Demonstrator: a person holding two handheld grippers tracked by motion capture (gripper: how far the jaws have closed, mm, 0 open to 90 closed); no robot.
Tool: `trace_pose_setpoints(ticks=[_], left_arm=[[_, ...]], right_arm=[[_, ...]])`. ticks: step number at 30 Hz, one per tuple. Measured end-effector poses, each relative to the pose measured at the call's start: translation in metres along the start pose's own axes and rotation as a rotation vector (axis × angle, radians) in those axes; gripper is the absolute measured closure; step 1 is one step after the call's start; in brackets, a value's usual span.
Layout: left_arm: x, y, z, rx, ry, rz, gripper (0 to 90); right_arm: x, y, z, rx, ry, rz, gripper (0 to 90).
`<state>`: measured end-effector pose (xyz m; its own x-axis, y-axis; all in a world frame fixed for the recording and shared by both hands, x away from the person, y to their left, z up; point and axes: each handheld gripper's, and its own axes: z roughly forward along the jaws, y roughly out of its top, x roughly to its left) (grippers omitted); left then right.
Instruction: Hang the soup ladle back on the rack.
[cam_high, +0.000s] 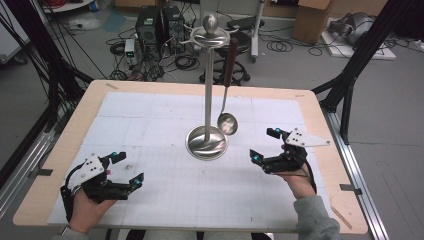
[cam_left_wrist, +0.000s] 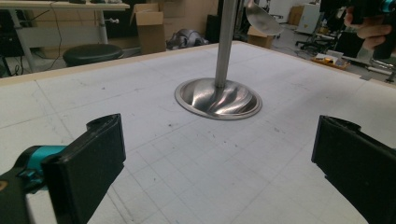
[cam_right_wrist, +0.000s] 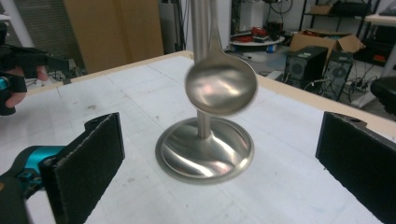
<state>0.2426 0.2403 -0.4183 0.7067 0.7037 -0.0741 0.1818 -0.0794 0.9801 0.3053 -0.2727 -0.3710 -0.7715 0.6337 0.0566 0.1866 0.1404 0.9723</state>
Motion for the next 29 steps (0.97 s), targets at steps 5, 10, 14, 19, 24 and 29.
trace_pose_setpoints(ticks=[5, 10, 14, 19, 24, 29], left_arm=[[0.000, 0.000, 0.000, -0.001, 0.003, -0.004, 3.2], [0.001, 0.000, -0.001, -0.007, 0.001, -0.004, 3.2], [0.000, 0.000, -0.001, -0.007, 0.003, -0.003, 3.2], [0.000, 0.000, -0.001, -0.004, 0.001, -0.005, 3.2], [0.000, 0.000, 0.000, -0.006, 0.001, -0.004, 3.2], [0.000, 0.001, 0.001, -0.005, -0.001, 0.001, 3.2]], right_arm=[[-0.007, -0.015, -0.009, 0.005, -0.028, 0.015, 0.1], [-0.011, -0.029, -0.018, 0.014, -0.055, 0.038, 0.1], [-0.016, -0.040, -0.023, 0.024, -0.074, 0.052, 0.1], [-0.019, -0.049, -0.032, 0.014, -0.101, 0.077, 0.1], [-0.017, -0.054, -0.043, -0.025, -0.114, 0.111, 0.1], [-0.019, -0.057, -0.050, -0.050, -0.130, 0.137, 0.1]])
